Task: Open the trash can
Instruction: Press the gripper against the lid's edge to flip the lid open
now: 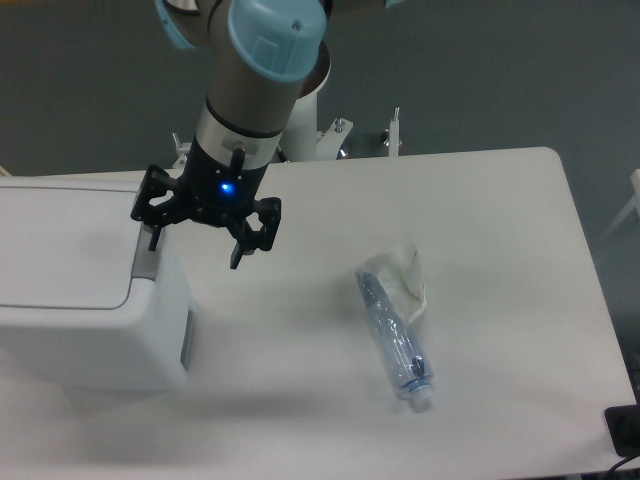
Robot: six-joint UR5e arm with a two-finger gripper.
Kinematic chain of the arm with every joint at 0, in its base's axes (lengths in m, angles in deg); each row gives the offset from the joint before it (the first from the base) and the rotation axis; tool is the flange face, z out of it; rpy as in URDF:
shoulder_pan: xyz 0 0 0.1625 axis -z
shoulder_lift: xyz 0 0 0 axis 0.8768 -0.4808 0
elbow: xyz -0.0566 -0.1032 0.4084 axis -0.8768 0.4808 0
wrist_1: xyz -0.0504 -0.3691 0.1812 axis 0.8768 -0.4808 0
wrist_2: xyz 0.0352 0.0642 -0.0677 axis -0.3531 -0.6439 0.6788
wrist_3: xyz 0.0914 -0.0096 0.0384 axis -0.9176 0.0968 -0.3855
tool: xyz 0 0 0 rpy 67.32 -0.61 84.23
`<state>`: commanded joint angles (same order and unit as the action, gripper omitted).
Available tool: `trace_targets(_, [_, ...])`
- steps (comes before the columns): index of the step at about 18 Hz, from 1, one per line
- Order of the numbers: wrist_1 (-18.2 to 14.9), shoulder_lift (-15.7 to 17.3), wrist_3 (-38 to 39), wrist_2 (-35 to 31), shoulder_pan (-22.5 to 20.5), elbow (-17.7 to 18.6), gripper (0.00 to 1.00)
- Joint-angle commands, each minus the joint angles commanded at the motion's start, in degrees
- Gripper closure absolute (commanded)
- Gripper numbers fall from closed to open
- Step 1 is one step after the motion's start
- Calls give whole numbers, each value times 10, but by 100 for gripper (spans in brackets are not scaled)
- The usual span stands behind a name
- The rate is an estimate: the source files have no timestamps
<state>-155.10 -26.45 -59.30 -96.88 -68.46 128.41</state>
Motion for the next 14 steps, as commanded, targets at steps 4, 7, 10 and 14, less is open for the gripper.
trace_targets(4, [3,-5,0,-1,1,0,0])
trace_targets(7, [4,-6,0,-2,1,0,0])
trace_targets(10, [5,-10,0,-2,1,0,0])
trace_targets(14, [5,-8,0,-2,1,7,0])
